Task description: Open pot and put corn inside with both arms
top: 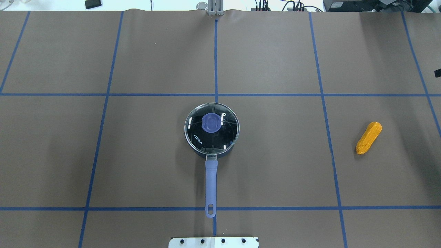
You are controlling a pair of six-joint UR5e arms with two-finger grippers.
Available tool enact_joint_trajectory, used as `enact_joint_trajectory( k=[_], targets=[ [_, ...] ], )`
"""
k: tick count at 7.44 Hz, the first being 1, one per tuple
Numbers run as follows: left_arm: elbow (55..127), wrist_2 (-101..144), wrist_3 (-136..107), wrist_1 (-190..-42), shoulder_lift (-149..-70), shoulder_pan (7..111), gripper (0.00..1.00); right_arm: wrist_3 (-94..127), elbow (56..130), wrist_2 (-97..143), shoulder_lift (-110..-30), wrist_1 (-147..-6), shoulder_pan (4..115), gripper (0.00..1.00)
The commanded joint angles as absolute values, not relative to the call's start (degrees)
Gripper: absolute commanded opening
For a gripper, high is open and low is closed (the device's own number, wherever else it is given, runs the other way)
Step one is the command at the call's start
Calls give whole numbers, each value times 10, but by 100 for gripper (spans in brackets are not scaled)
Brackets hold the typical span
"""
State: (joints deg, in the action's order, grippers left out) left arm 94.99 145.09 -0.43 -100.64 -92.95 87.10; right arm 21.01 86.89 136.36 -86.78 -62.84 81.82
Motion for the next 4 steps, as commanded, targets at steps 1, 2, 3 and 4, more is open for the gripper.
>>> enact_joint_trajectory(
  k=[1,2,3,4],
  targets=[
    [954,1450,-6,-1005,-930,871,98,210,876,1364,-870,-629,818,100],
    [959,1451,-11,-1006,-930,871,98,211,876,1368,-870,-628,818,100],
    [966,1451,-17,-1003,-930,871,98,211,883,1367,-866,-630,820,100],
    [981,1451,-41,-1003,-931,870,98,211,881,1366,-875,-632,820,100]
  ],
)
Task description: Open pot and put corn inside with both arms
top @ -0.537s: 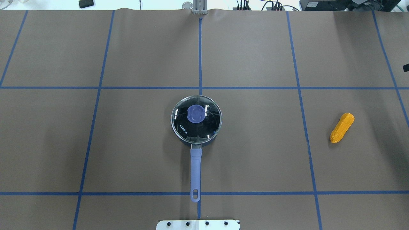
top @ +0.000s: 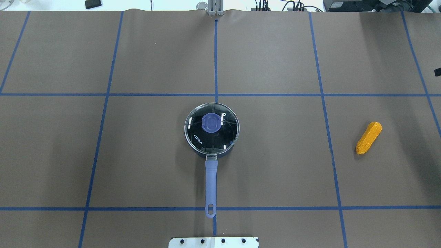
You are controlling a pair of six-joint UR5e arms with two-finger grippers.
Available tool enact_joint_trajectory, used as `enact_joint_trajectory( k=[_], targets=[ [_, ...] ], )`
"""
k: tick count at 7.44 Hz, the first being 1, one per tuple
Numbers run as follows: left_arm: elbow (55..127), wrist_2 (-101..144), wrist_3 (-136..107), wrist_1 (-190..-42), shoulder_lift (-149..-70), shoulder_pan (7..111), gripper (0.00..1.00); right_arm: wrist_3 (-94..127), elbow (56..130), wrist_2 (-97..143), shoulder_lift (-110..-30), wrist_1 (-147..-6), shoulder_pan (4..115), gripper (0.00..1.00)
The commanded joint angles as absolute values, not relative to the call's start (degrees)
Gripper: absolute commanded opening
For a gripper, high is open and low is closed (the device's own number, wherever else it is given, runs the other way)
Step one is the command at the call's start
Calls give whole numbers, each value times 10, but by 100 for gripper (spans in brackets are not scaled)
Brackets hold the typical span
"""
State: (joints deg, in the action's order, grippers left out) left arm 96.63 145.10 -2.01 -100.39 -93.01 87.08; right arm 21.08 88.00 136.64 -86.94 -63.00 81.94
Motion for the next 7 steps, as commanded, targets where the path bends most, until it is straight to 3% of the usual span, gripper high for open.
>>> enact_joint_trajectory(
  k=[1,4,5,6,7],
  targets=[
    [991,1451,-90,-1005,-940,869,98,212,890,1368,-887,-628,818,100],
    [1024,1449,-246,-1004,-1001,832,98,317,902,1384,-876,-632,770,100],
    [1029,1442,-301,-1005,-1022,798,98,380,912,1375,-874,-628,732,91],
    [1054,1438,-347,-1003,-1030,771,98,435,924,1367,-864,-627,716,100],
    [1076,1400,-395,-1004,-1037,731,98,450,938,1353,-864,-627,697,100]
  ],
)
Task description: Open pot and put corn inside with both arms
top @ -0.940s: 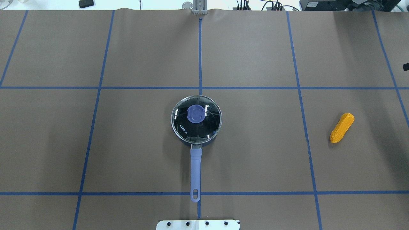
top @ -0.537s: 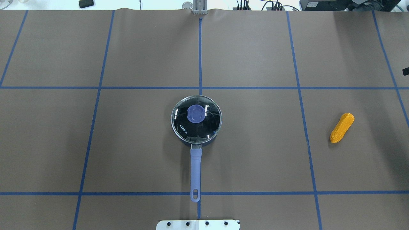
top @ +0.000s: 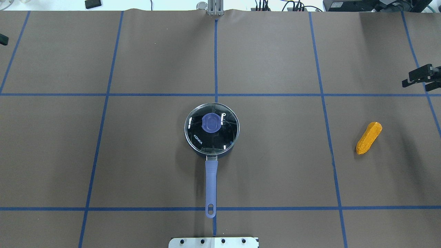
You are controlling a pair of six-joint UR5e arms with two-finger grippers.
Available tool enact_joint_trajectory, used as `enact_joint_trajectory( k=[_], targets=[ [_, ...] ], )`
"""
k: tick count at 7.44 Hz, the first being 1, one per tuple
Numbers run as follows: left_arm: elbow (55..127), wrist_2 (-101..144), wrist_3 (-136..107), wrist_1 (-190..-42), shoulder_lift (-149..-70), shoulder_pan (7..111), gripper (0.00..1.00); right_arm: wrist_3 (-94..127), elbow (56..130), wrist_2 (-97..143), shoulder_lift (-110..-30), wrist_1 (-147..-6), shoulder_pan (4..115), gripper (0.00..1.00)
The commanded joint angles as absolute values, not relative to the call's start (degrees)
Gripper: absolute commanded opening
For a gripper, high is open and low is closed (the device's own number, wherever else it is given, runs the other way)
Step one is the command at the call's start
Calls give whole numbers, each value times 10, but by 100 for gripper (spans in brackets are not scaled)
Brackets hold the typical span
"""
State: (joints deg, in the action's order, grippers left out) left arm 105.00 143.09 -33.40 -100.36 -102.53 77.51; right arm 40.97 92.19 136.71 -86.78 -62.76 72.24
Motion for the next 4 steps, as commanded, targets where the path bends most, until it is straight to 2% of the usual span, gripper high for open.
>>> enact_joint_trajectory(
  k=[1,4],
  targets=[
    [1088,1367,-467,-1005,-1061,692,98,483,945,1344,-864,-627,678,100],
    [1108,1319,-586,-1001,-1109,615,98,556,986,1294,-891,-628,611,100]
  ],
)
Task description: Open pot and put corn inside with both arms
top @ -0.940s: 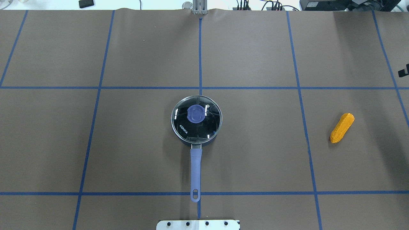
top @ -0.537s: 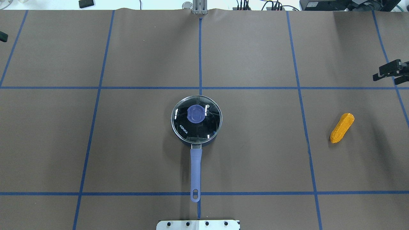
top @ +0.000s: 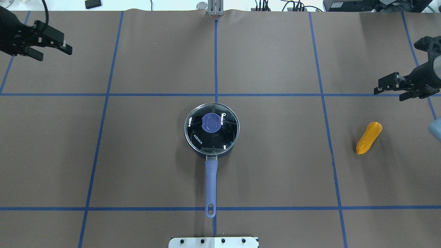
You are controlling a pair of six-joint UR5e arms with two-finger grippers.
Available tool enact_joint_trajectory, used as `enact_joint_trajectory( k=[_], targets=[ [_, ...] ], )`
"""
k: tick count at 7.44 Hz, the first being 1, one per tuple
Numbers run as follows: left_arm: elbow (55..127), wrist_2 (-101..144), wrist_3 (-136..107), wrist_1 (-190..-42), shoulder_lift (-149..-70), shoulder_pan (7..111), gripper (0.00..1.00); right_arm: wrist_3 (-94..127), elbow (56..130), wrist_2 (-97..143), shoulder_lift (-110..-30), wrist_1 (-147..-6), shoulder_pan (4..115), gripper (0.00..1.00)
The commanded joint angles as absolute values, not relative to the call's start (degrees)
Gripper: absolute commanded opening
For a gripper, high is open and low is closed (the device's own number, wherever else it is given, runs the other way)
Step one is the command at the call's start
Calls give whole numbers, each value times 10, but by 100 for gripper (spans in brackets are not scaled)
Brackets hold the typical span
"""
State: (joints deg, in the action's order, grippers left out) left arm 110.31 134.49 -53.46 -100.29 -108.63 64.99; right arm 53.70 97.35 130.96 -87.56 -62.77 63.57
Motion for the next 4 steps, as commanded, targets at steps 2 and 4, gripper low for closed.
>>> enact_joint_trajectory(
  k=[2,4],
  targets=[
    [1107,1262,-670,-987,-1160,544,98,569,1016,1276,-938,-628,571,100],
    [1107,1206,-698,-903,-1234,489,98,570,1029,1239,-968,-628,538,100]
  ],
)
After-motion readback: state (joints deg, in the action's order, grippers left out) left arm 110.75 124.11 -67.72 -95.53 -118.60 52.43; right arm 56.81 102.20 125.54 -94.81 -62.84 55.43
